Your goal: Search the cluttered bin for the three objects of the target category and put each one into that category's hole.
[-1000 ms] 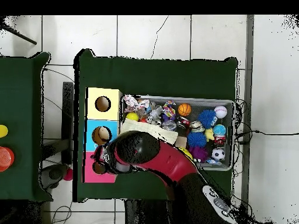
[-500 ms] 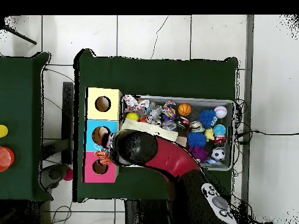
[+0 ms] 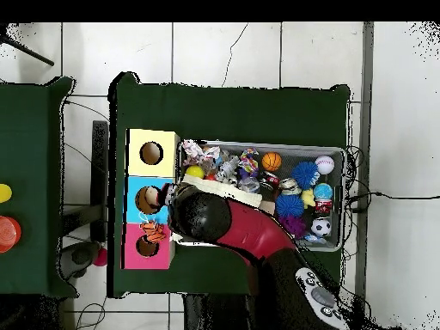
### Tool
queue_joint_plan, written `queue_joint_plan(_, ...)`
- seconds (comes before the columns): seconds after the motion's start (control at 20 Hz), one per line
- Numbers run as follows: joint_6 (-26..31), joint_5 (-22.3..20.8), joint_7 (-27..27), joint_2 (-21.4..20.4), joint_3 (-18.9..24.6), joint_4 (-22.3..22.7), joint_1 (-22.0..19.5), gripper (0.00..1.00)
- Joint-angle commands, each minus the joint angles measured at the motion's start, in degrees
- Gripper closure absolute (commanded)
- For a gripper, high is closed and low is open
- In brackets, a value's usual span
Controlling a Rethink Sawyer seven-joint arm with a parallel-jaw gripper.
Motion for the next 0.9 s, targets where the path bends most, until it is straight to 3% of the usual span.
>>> queue_joint_plan(0.05, -0.2, -0.8, 8.4, 1.9, -1.4, -2.0, -0.6, 1.00)
queue_joint_plan(0.5, 4.5, -0.2, 8.4, 1.9, -1.6, -2.0, -0.4, 1.00)
queue_joint_plan(0.9, -1.2, -1.4, 8.9, 5.1, -1.9, -0.4, 0.5, 1.00)
